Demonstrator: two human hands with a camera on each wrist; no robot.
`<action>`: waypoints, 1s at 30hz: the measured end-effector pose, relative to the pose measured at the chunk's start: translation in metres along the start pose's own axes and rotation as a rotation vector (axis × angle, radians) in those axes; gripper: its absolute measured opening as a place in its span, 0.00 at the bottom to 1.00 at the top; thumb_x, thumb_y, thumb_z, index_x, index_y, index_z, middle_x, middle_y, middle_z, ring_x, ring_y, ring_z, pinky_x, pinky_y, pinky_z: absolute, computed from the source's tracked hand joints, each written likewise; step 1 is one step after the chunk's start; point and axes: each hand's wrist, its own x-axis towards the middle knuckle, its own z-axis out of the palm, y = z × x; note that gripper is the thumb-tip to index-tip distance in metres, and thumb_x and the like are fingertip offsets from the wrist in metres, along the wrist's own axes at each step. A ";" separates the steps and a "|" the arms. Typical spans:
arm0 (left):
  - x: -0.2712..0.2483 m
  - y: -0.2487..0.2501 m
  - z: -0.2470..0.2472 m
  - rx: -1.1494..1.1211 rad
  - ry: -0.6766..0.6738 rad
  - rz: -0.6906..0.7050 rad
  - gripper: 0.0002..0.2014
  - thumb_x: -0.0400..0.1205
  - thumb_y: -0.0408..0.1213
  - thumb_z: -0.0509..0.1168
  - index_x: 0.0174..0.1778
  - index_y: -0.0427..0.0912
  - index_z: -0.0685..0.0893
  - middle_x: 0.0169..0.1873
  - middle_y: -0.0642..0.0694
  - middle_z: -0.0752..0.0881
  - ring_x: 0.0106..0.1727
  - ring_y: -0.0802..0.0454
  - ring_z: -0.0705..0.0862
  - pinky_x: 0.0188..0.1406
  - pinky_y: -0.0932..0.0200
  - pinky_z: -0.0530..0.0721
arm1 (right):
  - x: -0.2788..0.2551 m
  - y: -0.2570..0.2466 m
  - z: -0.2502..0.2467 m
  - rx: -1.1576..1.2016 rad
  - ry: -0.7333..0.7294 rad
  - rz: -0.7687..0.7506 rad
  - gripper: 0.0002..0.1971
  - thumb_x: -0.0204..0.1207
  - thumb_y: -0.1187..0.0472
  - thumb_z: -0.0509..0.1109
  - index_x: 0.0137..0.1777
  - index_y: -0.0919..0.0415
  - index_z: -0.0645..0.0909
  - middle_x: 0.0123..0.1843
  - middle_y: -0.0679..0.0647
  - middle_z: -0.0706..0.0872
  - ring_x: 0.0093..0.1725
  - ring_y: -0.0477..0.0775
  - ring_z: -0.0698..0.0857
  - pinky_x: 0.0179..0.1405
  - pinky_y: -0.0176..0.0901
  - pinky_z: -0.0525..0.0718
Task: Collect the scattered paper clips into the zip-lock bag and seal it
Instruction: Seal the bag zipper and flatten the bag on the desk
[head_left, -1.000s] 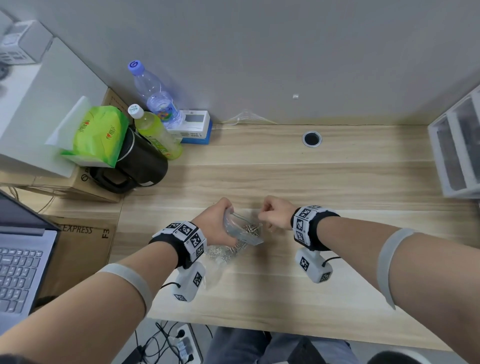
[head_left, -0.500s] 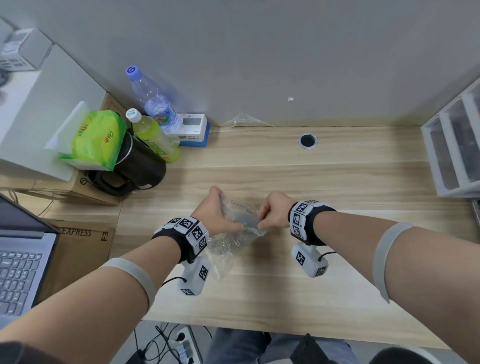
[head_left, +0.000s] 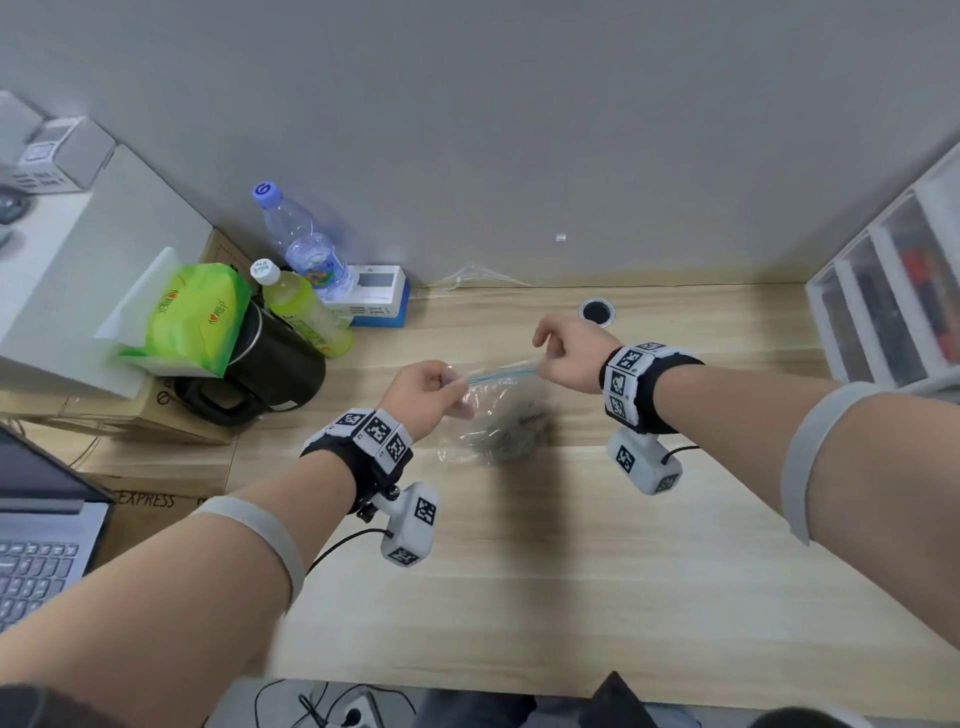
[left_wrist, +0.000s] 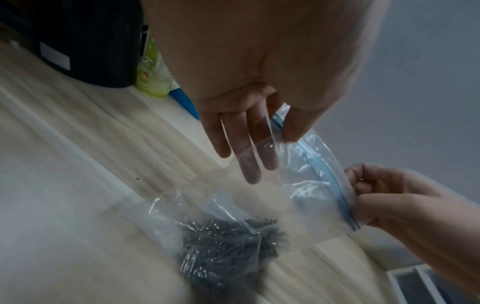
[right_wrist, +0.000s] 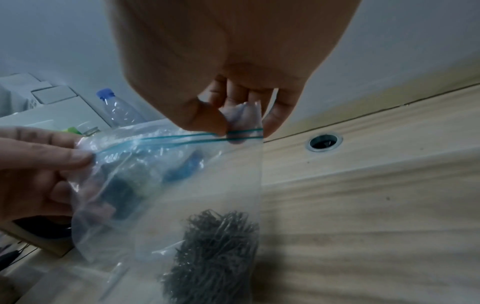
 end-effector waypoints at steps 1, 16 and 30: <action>0.001 0.002 0.003 -0.010 -0.003 0.003 0.11 0.83 0.27 0.68 0.35 0.41 0.79 0.26 0.49 0.88 0.37 0.40 0.92 0.62 0.39 0.84 | 0.001 -0.002 0.000 -0.011 -0.038 -0.037 0.11 0.69 0.56 0.72 0.51 0.49 0.80 0.44 0.46 0.86 0.47 0.54 0.86 0.51 0.50 0.85; 0.003 -0.001 0.007 0.029 0.116 0.042 0.03 0.82 0.30 0.71 0.44 0.34 0.85 0.34 0.39 0.89 0.26 0.66 0.86 0.28 0.75 0.77 | 0.009 -0.025 0.028 0.110 -0.173 -0.186 0.03 0.77 0.59 0.73 0.45 0.57 0.87 0.40 0.50 0.88 0.41 0.48 0.84 0.54 0.48 0.84; 0.004 -0.010 0.007 0.095 0.127 0.086 0.07 0.81 0.34 0.72 0.45 0.32 0.91 0.38 0.38 0.92 0.37 0.55 0.87 0.40 0.74 0.81 | 0.011 -0.034 0.043 0.143 -0.147 -0.240 0.04 0.78 0.62 0.72 0.46 0.63 0.85 0.33 0.42 0.81 0.32 0.39 0.77 0.37 0.27 0.76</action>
